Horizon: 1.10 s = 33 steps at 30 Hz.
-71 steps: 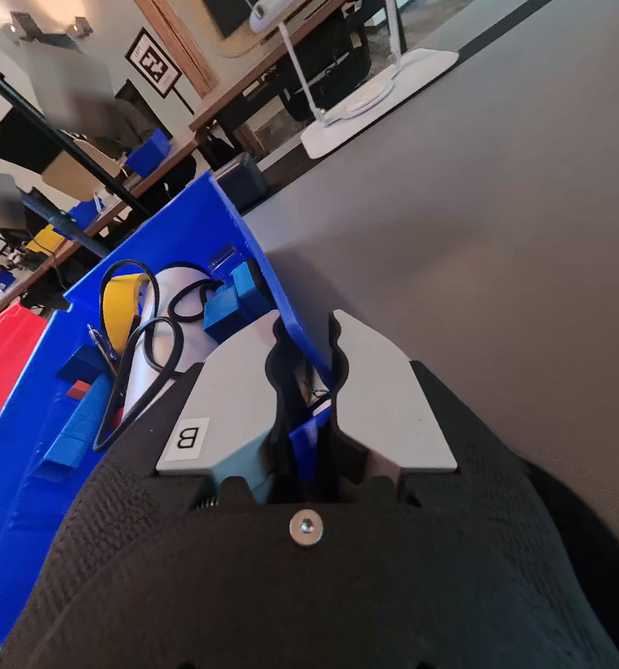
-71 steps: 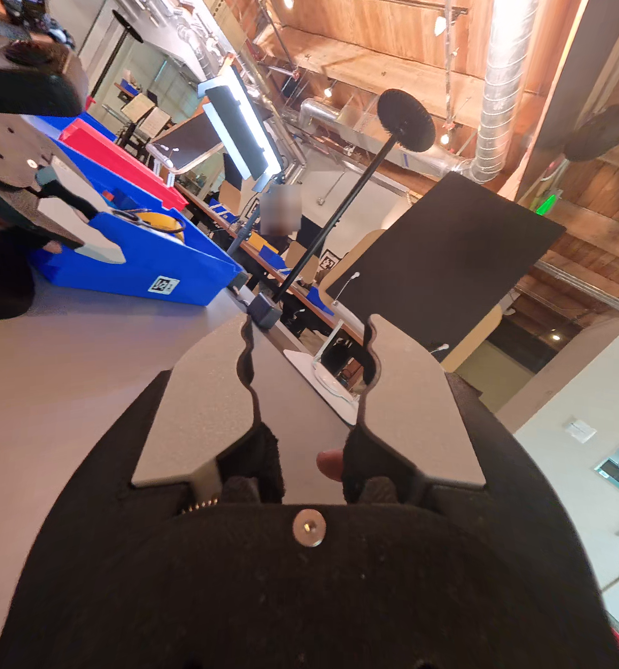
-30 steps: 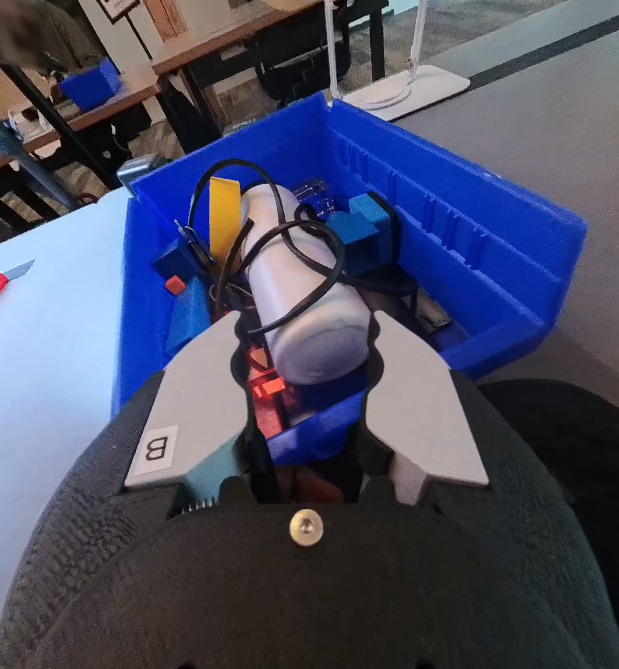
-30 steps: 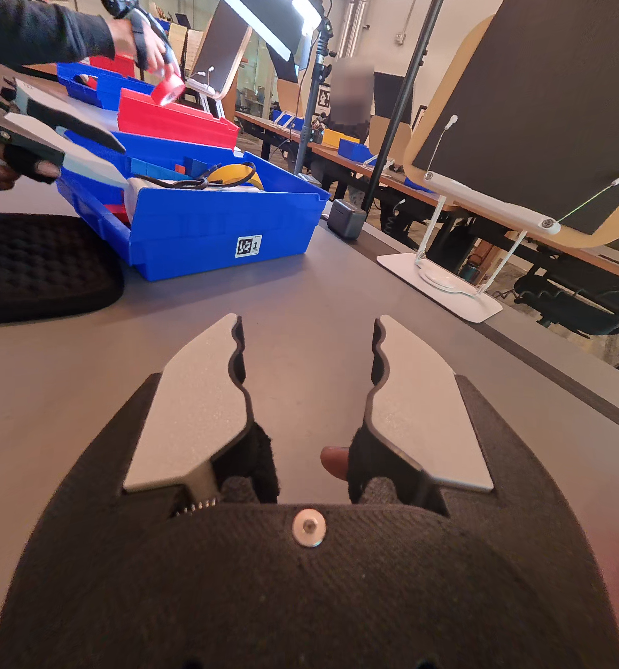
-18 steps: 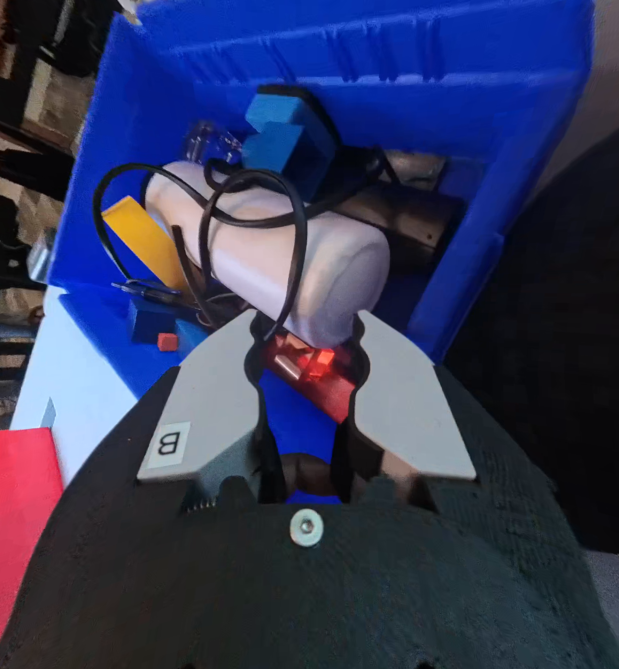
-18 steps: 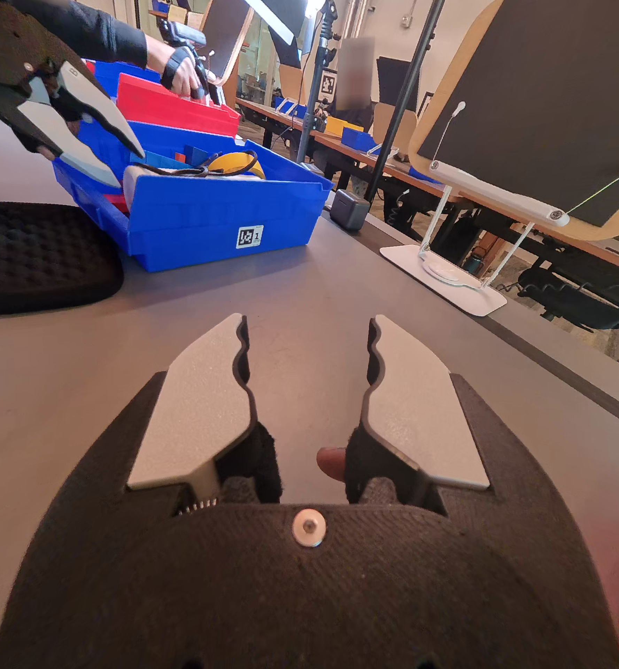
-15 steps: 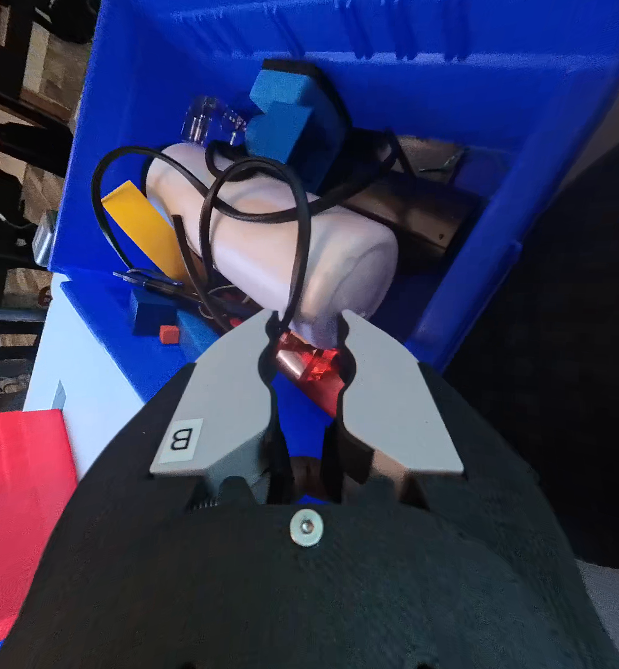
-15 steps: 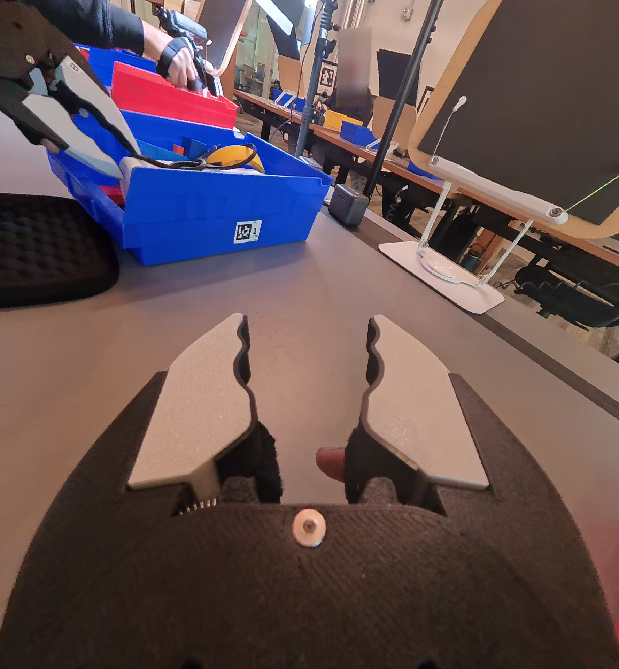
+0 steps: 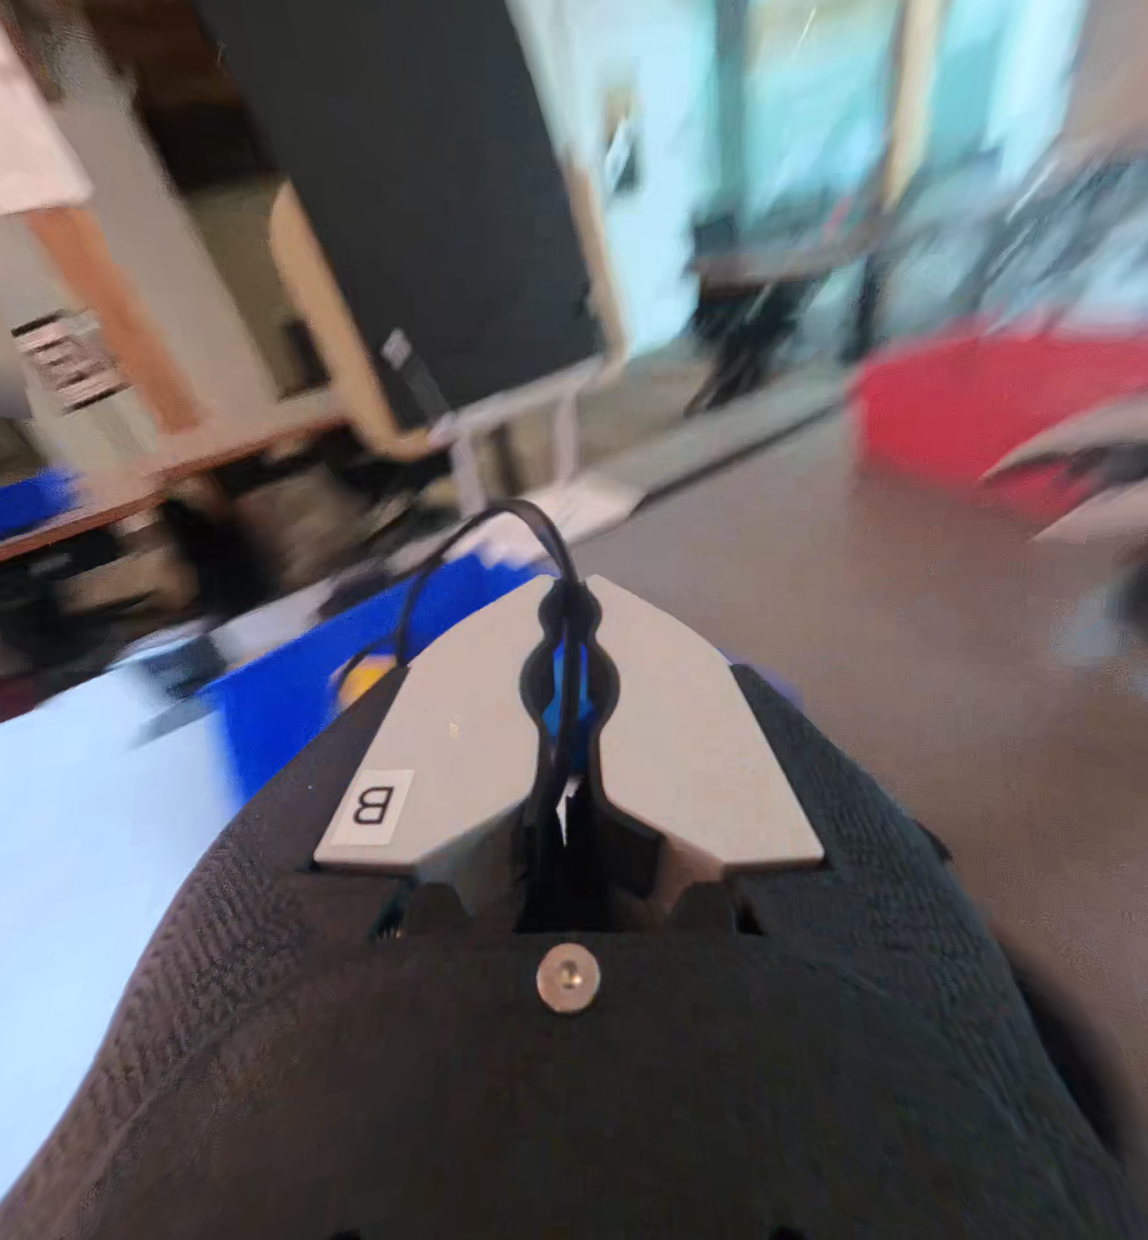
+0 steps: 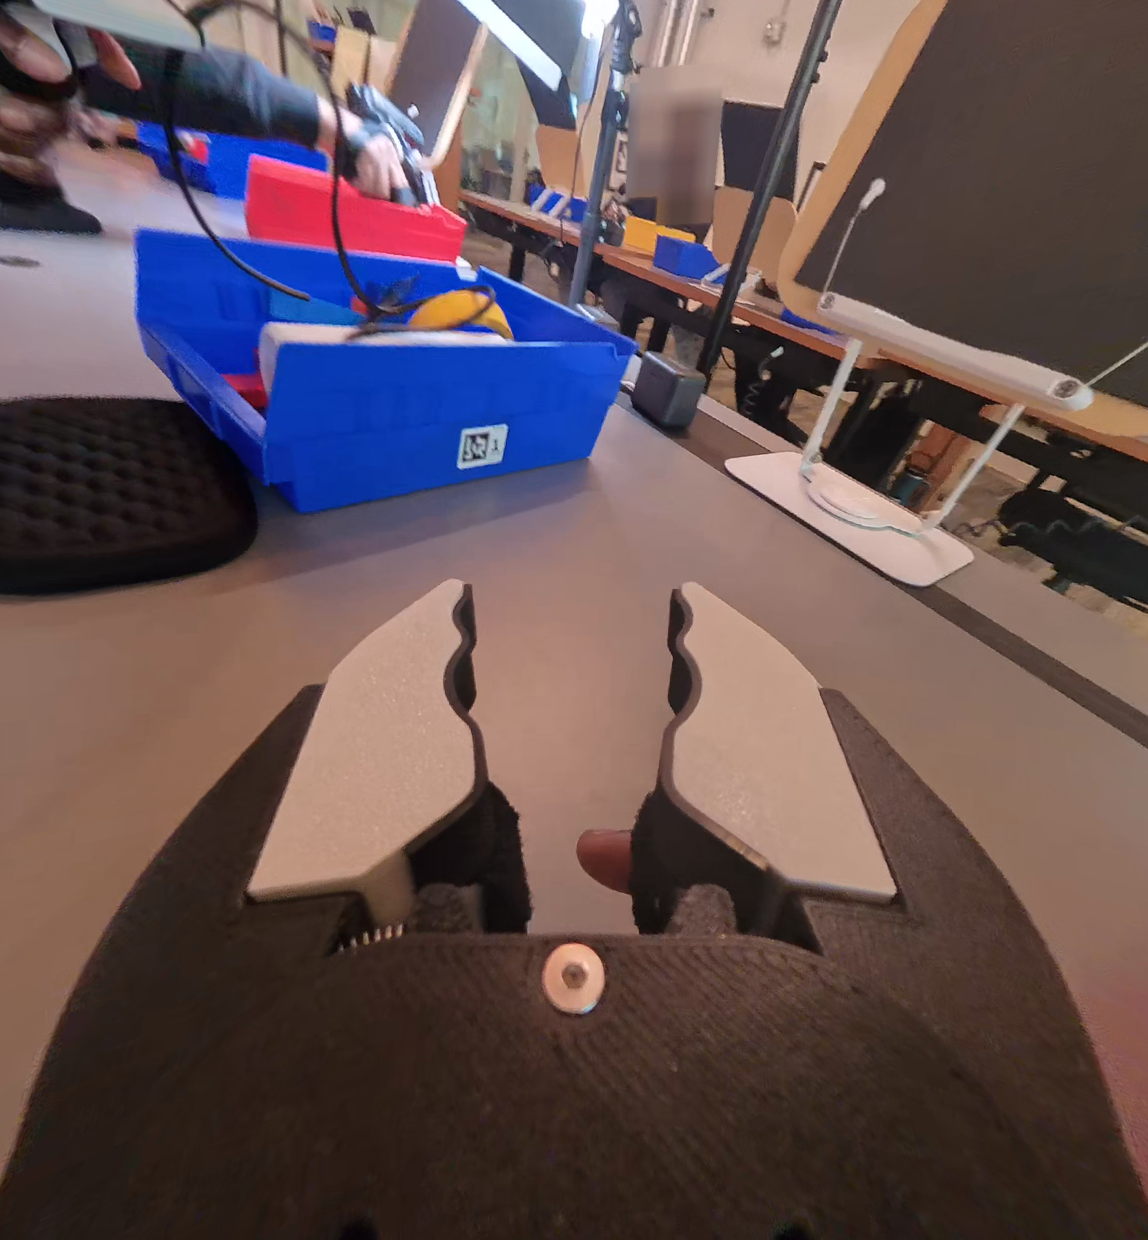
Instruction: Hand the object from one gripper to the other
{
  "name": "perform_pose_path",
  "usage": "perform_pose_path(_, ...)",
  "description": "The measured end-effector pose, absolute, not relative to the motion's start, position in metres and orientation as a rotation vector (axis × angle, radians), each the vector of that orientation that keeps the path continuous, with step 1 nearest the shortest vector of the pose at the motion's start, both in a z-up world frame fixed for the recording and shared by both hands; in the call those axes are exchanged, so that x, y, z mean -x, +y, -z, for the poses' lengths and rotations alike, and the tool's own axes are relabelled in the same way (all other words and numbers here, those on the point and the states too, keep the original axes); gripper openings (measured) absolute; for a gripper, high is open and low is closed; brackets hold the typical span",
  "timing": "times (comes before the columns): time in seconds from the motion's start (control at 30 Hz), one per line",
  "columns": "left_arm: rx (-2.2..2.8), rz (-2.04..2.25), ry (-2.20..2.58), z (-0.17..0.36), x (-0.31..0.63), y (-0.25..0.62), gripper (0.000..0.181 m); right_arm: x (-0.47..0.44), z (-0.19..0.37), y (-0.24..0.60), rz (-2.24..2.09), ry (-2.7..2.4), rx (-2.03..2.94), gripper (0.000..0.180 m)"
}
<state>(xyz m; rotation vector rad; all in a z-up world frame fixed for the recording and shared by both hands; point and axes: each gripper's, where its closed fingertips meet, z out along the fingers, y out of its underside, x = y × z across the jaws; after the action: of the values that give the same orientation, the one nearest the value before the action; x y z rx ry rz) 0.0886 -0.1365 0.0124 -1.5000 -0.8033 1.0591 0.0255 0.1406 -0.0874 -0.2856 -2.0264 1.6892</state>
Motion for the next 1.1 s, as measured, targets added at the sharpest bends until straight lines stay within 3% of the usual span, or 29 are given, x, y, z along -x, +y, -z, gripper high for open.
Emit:
perform_pose_path(0.1, 1.053, -0.624, -0.601, -0.066, -0.115, -0.083, 0.003, -0.039, 0.071, 0.138, -1.833, -1.986, 0.218, 0.050)
perform_pose_path(0.2, 0.797, -0.213, -0.498, -0.084, -0.122, -0.035, 0.003, -0.075, 0.047, 0.129, -2.017, -1.903, -0.052, 0.043)
perform_pose_path(0.4, 0.835, 0.220, -0.482, -0.059, -0.088, 0.071, 0.003, -0.111, 0.016, 0.117, -2.085, -1.667, -0.318, 0.059)
perform_pose_path(0.6, 0.762, 0.488, -0.577, -0.009, -0.062, 0.090, 0.003, -0.088, 0.048, 0.109, -1.761, -1.759, -0.283, 0.052)
perform_pose_path(0.87, 0.963, 0.375, -0.429, 0.000, -0.092, 0.105, 0.003, -0.105, 0.074, 0.092, -1.807, -2.003, -0.350, 0.044)
perform_pose_path(0.93, 1.080, 0.241, -0.411, 0.009, -0.094, 0.116, 0.004, -0.110, 0.073, 0.089, -1.804, -2.013, -0.374, 0.007)
perform_pose_path(1.1, 1.160, -0.033, -0.316, 0.004, -0.099, 0.108, 0.029, -0.110, 0.027, 0.121, -1.990, -1.743, -0.321, 0.004)
